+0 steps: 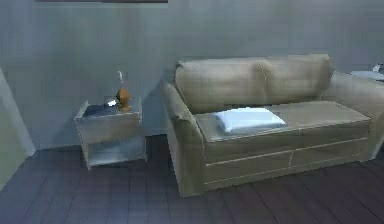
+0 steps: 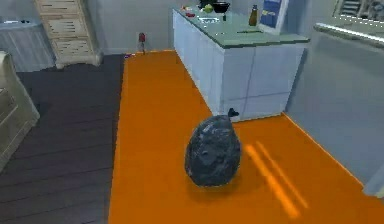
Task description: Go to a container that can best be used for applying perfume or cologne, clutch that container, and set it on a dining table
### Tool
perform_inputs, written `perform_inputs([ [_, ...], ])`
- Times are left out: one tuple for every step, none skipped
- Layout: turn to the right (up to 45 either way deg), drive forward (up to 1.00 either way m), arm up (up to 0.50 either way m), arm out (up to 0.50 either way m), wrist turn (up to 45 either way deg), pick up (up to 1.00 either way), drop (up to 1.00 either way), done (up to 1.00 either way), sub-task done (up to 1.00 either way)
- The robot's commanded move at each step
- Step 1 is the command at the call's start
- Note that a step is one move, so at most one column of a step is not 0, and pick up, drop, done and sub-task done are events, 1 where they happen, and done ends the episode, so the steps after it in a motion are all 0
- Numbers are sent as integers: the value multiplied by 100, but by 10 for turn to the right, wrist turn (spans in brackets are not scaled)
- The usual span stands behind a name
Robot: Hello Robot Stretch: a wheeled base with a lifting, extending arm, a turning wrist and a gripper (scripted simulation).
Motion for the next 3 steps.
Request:
perform_inputs([
  [450,0,0,0,0,0,0,0,0],
  [300,0,0,0,0,0,0,0,0],
  [0,10,0,0,0,0,0,0,0],
])
